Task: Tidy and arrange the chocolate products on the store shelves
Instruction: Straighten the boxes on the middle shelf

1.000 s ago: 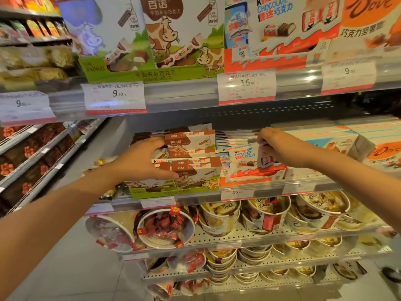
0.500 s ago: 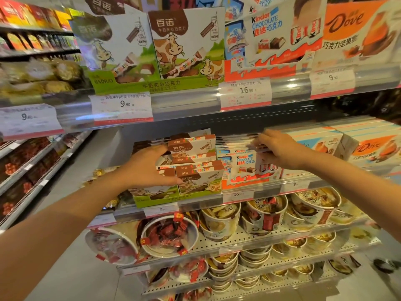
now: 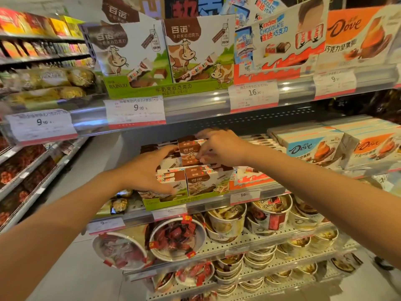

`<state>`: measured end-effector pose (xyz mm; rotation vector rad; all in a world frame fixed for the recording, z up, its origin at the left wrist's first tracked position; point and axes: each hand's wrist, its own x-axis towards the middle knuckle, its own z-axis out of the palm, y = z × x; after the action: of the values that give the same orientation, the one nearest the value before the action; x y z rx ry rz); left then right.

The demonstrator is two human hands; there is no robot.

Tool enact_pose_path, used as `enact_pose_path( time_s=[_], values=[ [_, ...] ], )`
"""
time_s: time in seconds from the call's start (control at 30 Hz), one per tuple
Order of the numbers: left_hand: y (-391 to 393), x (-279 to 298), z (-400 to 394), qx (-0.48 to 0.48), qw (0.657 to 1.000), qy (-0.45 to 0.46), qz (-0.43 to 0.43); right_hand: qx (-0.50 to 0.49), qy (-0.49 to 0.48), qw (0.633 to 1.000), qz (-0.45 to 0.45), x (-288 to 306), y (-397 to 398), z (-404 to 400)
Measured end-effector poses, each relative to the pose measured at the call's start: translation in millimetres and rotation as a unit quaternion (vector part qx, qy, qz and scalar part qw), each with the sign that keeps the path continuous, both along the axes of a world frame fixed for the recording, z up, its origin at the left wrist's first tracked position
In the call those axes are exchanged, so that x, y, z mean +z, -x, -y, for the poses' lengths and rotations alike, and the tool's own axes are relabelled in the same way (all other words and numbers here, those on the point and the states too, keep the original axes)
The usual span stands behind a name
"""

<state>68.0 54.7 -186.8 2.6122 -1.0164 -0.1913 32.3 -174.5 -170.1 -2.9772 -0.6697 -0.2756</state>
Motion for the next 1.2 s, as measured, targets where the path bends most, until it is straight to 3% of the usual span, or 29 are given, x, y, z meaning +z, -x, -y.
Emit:
enact_pose_path(
  time_s=[0.13,0.27,0.37,0.47,0.67,0.8,0.9,1.0,1.1,1.2],
  values=[
    [6.1,-1.6,-2.5,-0.03,0.997,0.035,0.067,0.021,-0.001,1.0,-0.015,5.8,-5.8,-6.8],
    [4.7,-6.3,-4.4,-0.056,0.994,-0.028,0.094,0.037,0.083,0.996,-0.017,7.0,-11.6,-7.1],
    [0.4,-4.7,-3.1,-0.055,0.992,-0.039,0.105,0.005,0.121,0.992,0.043,7.2,-12.2,-15.6],
    [0.2,-0.1,-2.4,-0.052,0.994,-0.017,0.099,-0.028,0.139,0.986,0.088,-1.3,-13.5,-20.2],
    [0.3,-0.2,0.0,-0.04,0.995,-0.004,0.093,-0.04,0.14,0.988,0.051,-2.6,-17.4,-24.3],
    [2.4,5.4,2.6,-0.035,0.999,0.011,0.039,-0.01,0.143,0.989,0.026,3.6,-6.3,-17.7],
    [2.5,12.0,4.5,-0.033,0.999,-0.003,0.028,0.009,0.07,0.996,0.045,8.2,7.3,-1.2],
    [2.4,18.4,7.3,-0.038,0.998,0.04,0.007,0.007,-0.015,0.996,0.089,16.4,18.5,17.0],
    [4.5,24.0,10.3,-0.024,0.997,0.075,-0.007,-0.026,-0.062,0.993,0.098,25.8,29.2,40.0],
    [7.1,24.7,14.9,-0.004,0.998,0.054,0.019,-0.049,-0.073,0.991,0.104,25.9,36.6,69.2]
  ],
)
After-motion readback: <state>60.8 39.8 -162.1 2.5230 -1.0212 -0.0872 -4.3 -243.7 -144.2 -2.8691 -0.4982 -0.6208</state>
